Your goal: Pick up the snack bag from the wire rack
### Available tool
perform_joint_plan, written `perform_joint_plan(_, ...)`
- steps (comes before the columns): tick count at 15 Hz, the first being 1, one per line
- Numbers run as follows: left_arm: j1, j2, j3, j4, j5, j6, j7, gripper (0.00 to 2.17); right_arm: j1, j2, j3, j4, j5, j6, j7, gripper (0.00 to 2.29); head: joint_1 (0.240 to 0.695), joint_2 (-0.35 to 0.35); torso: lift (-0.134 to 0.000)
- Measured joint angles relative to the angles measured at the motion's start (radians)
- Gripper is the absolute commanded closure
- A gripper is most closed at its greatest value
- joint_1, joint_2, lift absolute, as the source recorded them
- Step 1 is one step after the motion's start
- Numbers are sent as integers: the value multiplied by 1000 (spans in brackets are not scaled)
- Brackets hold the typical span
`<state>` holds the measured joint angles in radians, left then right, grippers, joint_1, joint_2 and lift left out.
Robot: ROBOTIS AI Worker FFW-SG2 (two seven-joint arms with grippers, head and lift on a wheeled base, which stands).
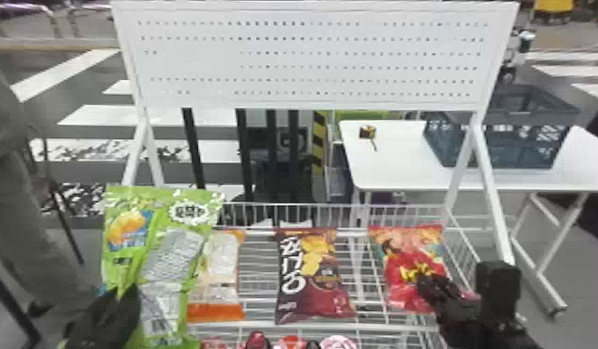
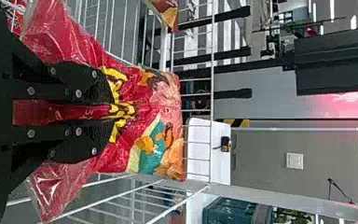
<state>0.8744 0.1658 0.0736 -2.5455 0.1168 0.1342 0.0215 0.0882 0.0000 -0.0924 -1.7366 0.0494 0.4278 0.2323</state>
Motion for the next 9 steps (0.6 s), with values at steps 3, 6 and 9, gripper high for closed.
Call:
perform_joint_plan(3,4,1,0,-3,0,0,0,1754,87,0,17,-136,-39,-14,-1,2253,499,0,0)
perform_joint_plan(6,7,2,0,-4,0,-5,0,1754,250,0,26,-334,-105,-61,-5,2253,499,0,0)
perform_joint_plan(9,9,4,0,-5,0,-14,5,1754,435,0,21,-477,-135,-232,-15,2253,499,0,0)
